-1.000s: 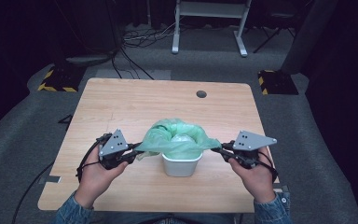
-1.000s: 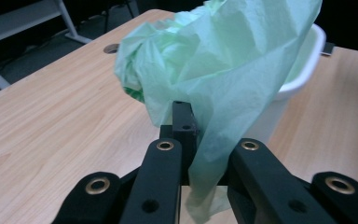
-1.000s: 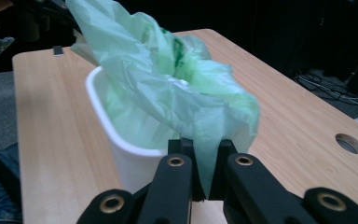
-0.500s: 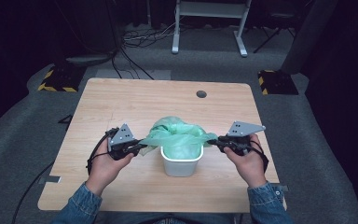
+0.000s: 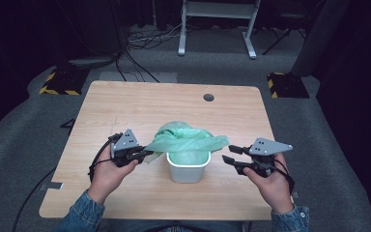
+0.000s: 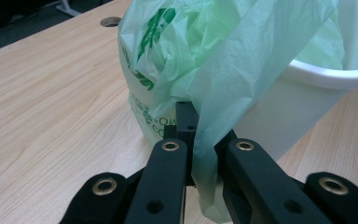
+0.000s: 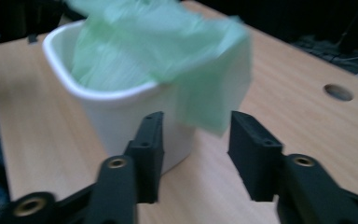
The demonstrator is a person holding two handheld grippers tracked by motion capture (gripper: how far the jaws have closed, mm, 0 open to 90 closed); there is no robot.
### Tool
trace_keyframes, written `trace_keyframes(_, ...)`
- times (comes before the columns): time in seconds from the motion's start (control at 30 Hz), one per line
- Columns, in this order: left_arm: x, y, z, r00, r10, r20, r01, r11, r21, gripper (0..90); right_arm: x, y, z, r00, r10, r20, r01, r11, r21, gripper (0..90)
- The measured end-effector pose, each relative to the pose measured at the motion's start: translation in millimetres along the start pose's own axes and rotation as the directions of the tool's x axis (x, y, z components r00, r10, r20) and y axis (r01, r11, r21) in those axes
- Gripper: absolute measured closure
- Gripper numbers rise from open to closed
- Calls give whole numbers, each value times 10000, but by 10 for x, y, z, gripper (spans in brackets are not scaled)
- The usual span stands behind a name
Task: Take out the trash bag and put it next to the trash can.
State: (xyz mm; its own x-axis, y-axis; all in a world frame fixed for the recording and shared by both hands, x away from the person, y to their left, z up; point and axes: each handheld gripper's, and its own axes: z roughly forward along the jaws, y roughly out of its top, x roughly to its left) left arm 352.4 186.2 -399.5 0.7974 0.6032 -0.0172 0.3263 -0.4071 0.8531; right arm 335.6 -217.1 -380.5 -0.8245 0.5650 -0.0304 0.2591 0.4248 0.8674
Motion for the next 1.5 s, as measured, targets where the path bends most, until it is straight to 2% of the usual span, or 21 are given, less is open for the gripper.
trace_keyframes(0.07, -6, 7, 5, 10000, 34, -44, -34, 10000, -15, 865, 36, -51, 38, 9996, 12, -293, -1, 9993, 366, 682)
trace_keyframes(0.1, -14, 7, 13, 9999, -89, 89, 89, 10000, -5, 856, 42, -77, 76, 9992, 73, -382, -58, 9991, 412, 697)
trace_keyframes(0.17, -14, 8, 20, 9999, -167, 46, 167, 9999, -30, 821, 35, -126, 182, 9981, 180, -592, -148, 9984, 543, 728)
trace_keyframes(0.27, -2, 7, 28, 9985, -541, -64, 541, 9985, -20, 658, 16, -168, 379, 9963, 251, -824, -196, 9976, 670, 734)
trace_keyframes(0.33, 12, 3, 38, 9979, -634, -158, 633, 9980, -34, 593, -18, -180, 528, 9950, 294, -951, -213, 9961, 854, 697)
trace_keyframes(0.43, 28, 6, 43, 9968, -789, -150, 788, 9969, -87, 553, -112, -177, 711, 9966, 321, -760, -256, 9960, 854, 637)
trace_keyframes(0.6, 84, 32, 31, 9960, -748, -493, 743, 9972, -111, 538, -359, -114, 806, 9952, 965, -170, -959, 9949, 319, 542)
trace_keyframes(0.67, 97, 53, 34, 9957, -736, -555, 731, 9973, -119, 542, -451, -67, 817, 9960, 846, 284, -855, 9958, 317, 483)
trace_keyframes(0.7, 100, 65, 35, 9956, -734, -587, 730, 9973, -88, 548, -485, -40, 823, 9958, 788, 464, -805, 9961, 358, 481)
trace_keyframes(0.8, 116, 107, 44, 9958, -627, -673, 623, 9980, -73, 567, -552, 57, 847, 9949, 866, 508, -879, 9959, 227, 477)
trace_keyframes(0.9, 114, 157, 49, 9967, -434, -687, 430, 9991, -63, 588, -584, 186, 836, 9935, 802, 807, -809, 9967, 50, 458)
trace_keyframes(1.13, 86, 315, 16, 9971, -139, -753, 107, 9991, -422, 585, -568, 516, 751, 9897, 896, 1113, -803, 9931, -850, 419)
trace_keyframes(1.2, 56, 358, 28, 9979, -131, -634, 103, 9990, -446, 584, -535, 595, 754, 9913, 897, 963, -784, 9902, -1154, 392)
trace_keyframes(1.27, 32, 400, 43, 9981, 104, -607, -130, 9990, -431, 577, -478, 670, 779, 9941, 824, 711, -725, 9885, -1325, 391)
trace_keyframes(1.5, -16, 519, 100, 9977, 455, -512, -481, 9976, -506, 516, -254, 862, 916, 9986, 517, -107, -527, 9885, -1419, 382)
